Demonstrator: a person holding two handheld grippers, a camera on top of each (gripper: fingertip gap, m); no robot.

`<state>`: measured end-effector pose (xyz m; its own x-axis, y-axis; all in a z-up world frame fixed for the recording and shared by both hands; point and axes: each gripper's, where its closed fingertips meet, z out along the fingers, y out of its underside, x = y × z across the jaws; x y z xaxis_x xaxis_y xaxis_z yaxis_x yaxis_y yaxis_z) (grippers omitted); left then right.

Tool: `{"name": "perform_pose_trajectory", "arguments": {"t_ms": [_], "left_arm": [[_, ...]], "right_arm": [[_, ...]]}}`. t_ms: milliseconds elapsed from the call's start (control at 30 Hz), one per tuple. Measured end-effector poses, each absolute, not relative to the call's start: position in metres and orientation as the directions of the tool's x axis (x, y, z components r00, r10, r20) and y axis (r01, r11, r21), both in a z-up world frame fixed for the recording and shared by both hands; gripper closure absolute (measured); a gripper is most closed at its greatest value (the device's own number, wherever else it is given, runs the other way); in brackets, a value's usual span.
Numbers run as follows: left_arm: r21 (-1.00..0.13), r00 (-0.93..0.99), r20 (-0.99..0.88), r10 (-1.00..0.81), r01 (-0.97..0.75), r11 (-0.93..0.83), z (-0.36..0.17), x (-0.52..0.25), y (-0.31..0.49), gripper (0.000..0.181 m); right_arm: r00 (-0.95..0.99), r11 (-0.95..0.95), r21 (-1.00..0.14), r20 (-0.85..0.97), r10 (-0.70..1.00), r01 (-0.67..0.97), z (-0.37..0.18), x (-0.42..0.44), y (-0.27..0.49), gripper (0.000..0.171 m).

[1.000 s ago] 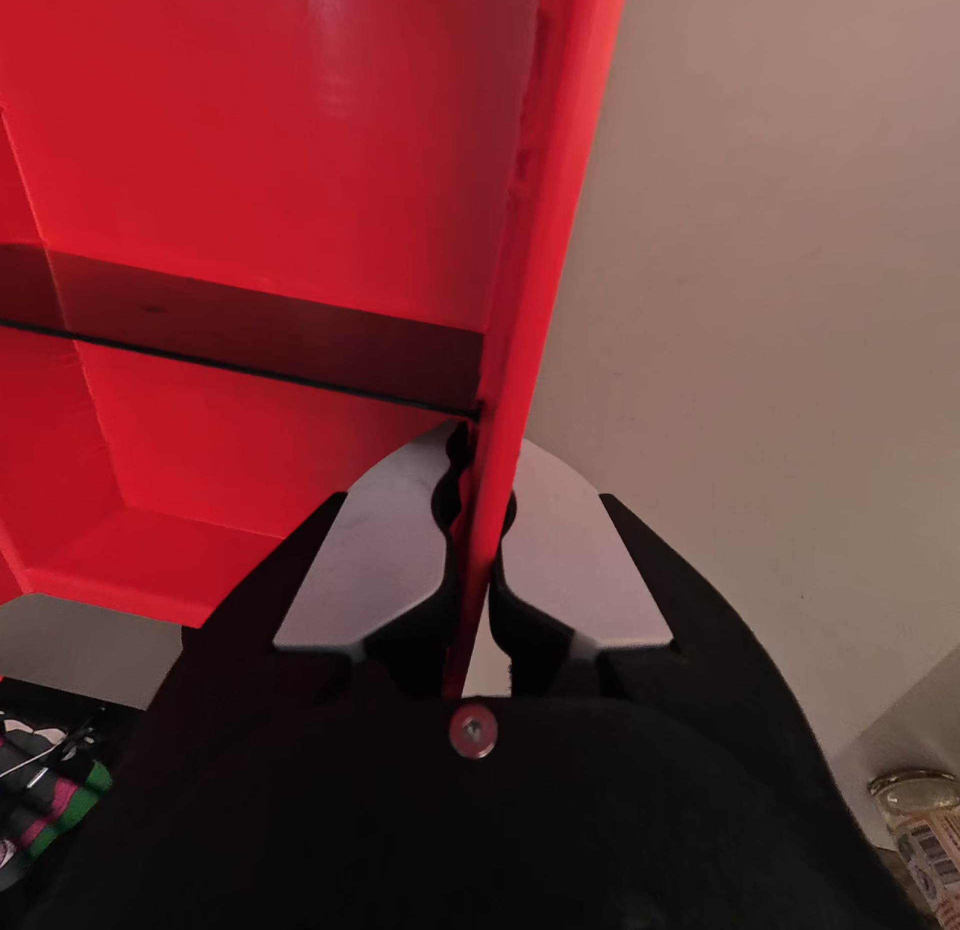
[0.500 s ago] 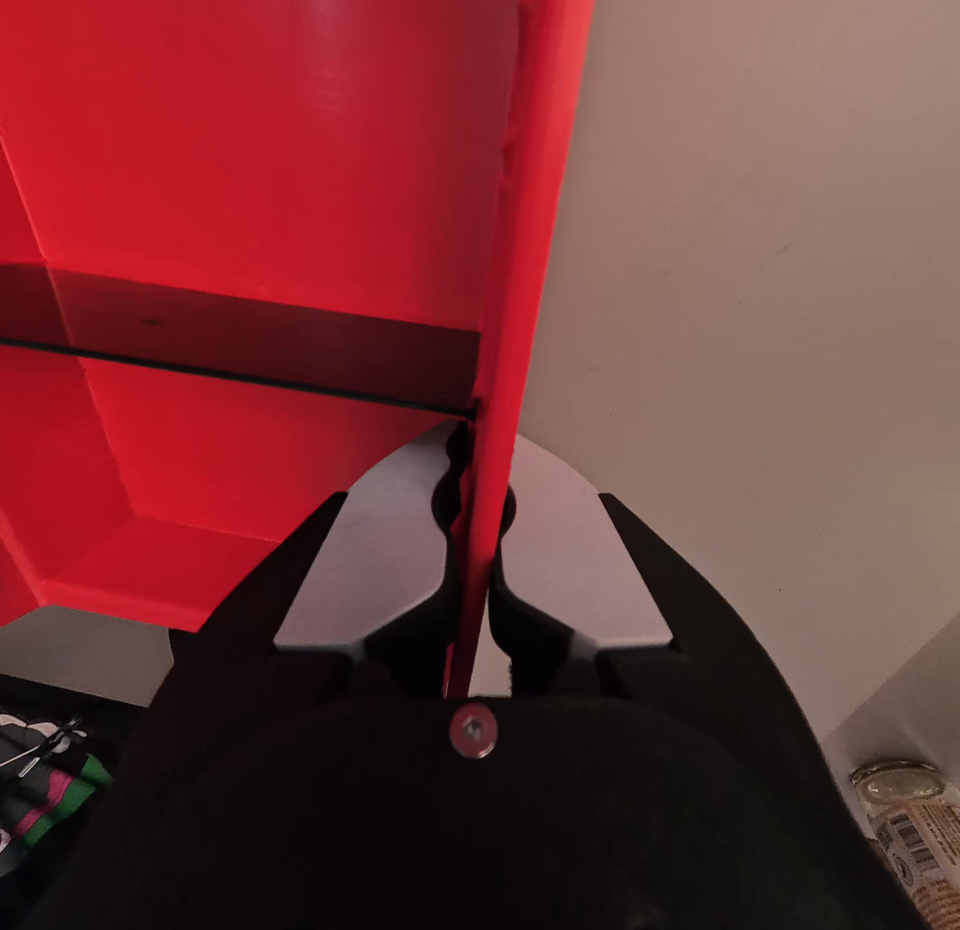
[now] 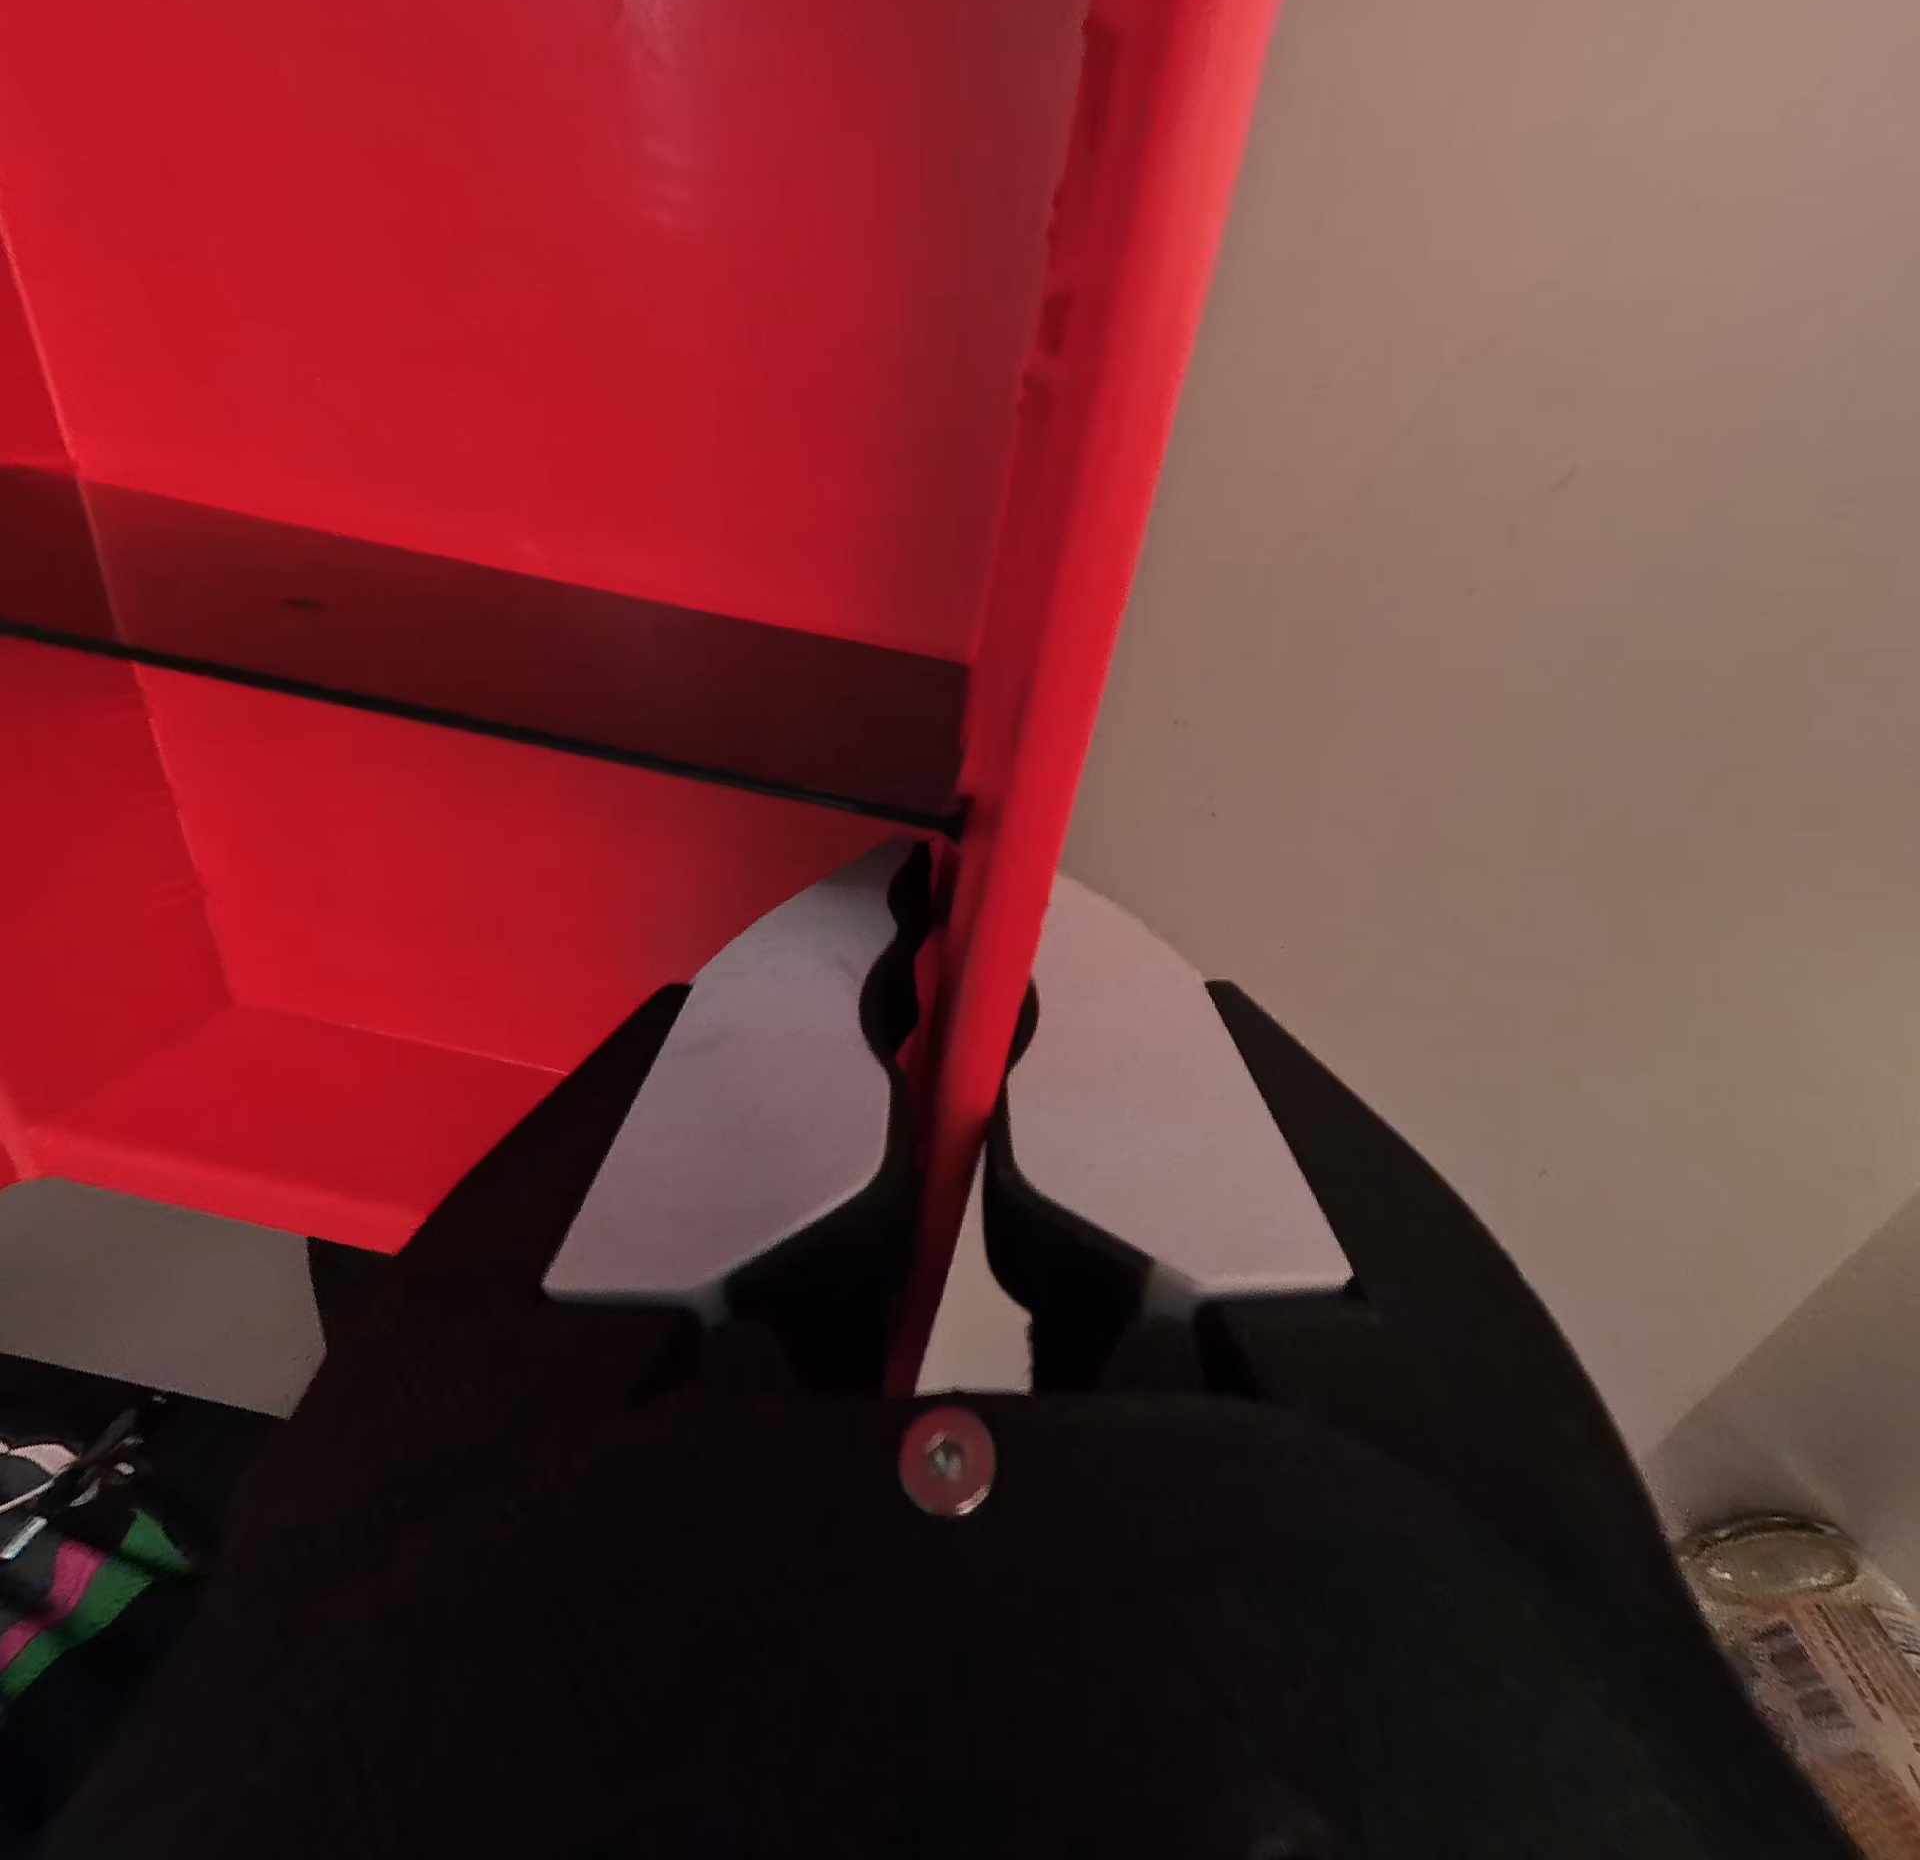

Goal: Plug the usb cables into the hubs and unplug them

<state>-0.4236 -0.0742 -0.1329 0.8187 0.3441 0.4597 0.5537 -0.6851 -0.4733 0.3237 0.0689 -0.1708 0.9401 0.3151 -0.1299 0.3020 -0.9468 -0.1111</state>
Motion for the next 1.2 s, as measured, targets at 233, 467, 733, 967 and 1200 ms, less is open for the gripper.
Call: {"name": "perform_pose_trajectory", "arguments": {"t_ms": [233,467,733,967,1200], "left_arm": [[-0.716,0.833,0.473,0.286,0.553,-0.426,-0.036,-0.44,-0.095,0.159],[-0.969,0.975,0.219,0.023,0.22,-0.115,0.08,-0.391,-0.105,0.153],[-0.938,0.938,-0.328,0.112,-0.31,-0.157,0.078,-0.338,-0.072,0.149],[-0.903,0.907,-0.383,-0.174,-0.407,-0.135,0.065,-0.269,-0.016,0.142],[-0.232,0.389,-0.598,-0.701,-0.921,-0.313,-0.005,-0.288,0.068,0.146]], "right_arm": [[0.923,-0.909,-0.203,-0.054,0.382,0.364,-0.143,0.332,0.072,0.134],[0.937,-0.702,-0.661,0.003,0.35,0.265,-0.03,0.295,0.097,0.12],[0.39,0.22,-0.899,0.061,0.919,-0.378,0.195,0.118,-0.018,0.109],[0.365,0.275,-0.903,0.147,0.919,-0.329,0.161,0.106,-0.014,0.12],[0.314,0.164,-0.926,0.053,0.948,-0.34,0.146,0.128,0.003,0.122]]}}
